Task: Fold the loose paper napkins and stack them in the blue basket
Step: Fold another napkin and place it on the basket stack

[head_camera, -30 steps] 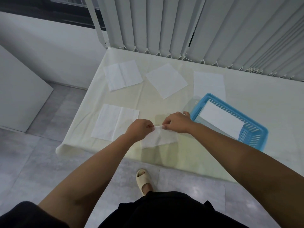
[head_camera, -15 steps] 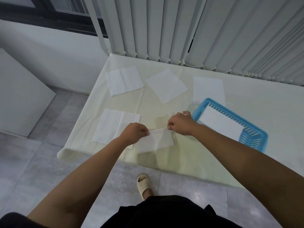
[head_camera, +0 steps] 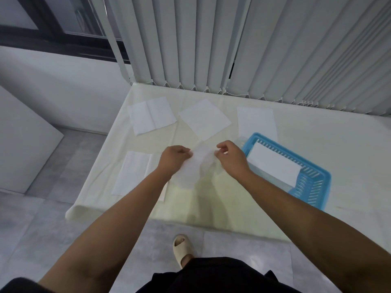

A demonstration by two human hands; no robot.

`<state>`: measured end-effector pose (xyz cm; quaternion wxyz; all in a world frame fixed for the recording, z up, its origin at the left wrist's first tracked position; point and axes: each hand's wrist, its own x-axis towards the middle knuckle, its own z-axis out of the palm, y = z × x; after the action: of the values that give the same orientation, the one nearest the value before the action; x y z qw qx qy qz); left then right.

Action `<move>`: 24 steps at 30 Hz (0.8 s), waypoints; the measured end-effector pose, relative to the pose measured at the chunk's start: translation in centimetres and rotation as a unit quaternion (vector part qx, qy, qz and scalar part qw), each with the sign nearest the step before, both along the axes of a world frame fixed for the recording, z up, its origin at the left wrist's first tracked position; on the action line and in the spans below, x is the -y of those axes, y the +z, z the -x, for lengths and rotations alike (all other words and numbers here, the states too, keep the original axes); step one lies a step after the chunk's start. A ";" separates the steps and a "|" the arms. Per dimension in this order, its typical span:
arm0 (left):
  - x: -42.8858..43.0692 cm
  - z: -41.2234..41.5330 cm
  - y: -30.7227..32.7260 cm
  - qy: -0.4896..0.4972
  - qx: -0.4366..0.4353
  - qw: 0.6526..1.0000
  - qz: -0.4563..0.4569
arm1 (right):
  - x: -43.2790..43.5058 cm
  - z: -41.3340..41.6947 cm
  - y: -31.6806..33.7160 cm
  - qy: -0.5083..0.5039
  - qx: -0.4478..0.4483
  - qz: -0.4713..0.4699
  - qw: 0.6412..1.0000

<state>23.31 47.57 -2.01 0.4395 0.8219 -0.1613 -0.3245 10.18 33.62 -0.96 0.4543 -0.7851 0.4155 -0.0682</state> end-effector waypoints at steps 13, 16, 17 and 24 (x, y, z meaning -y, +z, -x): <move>4.0 0.3 3.6 0.174 -0.282 0.903 0.272 | -1.8 0.7 0.7 -0.150 0.118 -0.510 0.839; 3.9 0.3 3.4 0.194 -0.264 0.905 0.271 | -0.9 0.8 1.4 -0.189 0.153 -0.454 0.857; 3.9 0.4 3.4 0.196 -0.265 0.904 0.271 | -0.6 0.9 1.7 -0.203 0.158 -0.429 0.866; 5.1 1.8 3.5 0.253 -0.268 0.889 0.272 | -0.6 1.7 1.9 -0.188 0.158 -0.473 0.846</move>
<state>21.51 42.48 1.54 0.7393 0.5650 0.0945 -0.3540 8.44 34.23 0.95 0.8086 -0.3604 0.4595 -0.0711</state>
